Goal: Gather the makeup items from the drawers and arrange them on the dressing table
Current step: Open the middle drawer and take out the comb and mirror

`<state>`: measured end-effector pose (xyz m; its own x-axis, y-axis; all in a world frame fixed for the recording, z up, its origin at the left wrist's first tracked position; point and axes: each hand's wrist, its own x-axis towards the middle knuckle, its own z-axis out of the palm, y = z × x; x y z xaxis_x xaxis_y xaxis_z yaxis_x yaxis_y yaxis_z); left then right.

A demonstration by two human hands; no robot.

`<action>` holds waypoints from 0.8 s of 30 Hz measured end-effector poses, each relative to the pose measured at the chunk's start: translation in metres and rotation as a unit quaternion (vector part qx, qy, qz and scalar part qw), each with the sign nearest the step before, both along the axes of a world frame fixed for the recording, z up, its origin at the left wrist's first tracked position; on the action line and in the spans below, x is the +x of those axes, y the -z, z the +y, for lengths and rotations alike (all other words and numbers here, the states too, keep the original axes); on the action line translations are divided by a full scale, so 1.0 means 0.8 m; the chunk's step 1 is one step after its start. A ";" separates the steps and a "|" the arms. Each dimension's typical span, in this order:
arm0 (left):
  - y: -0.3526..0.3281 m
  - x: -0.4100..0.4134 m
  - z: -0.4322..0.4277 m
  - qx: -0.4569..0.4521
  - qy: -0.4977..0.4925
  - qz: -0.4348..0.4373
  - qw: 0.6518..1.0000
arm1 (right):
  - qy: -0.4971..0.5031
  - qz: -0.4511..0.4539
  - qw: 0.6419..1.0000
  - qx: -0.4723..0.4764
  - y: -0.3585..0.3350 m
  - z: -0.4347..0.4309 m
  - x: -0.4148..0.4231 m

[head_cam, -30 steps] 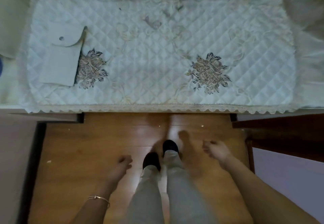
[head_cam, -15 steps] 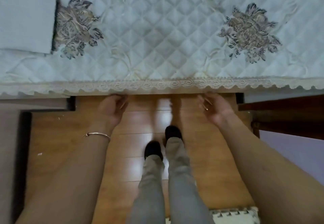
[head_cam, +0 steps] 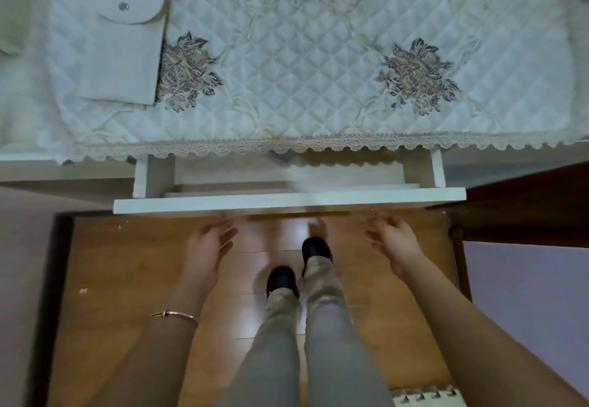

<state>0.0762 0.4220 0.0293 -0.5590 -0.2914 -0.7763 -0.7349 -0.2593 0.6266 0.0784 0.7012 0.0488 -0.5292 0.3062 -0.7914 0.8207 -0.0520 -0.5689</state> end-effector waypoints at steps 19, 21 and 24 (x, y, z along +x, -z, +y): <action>-0.082 -0.003 -0.032 -0.407 0.407 0.163 0.801 | -0.371 0.171 0.846 0.342 -0.069 -0.008 0.004; -0.084 0.015 -0.034 -0.409 0.418 0.162 0.795 | -0.367 0.164 0.850 0.340 -0.072 -0.009 0.021; -0.084 0.047 -0.035 -0.427 0.418 0.167 0.784 | -0.370 0.153 0.848 0.346 -0.075 -0.012 0.052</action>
<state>0.1138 0.3939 0.0962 -0.9625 -0.0479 -0.2669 -0.1814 0.8454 0.5024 0.1198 0.6916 0.1089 -0.9275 0.1367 -0.3480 0.2917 0.8468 -0.4449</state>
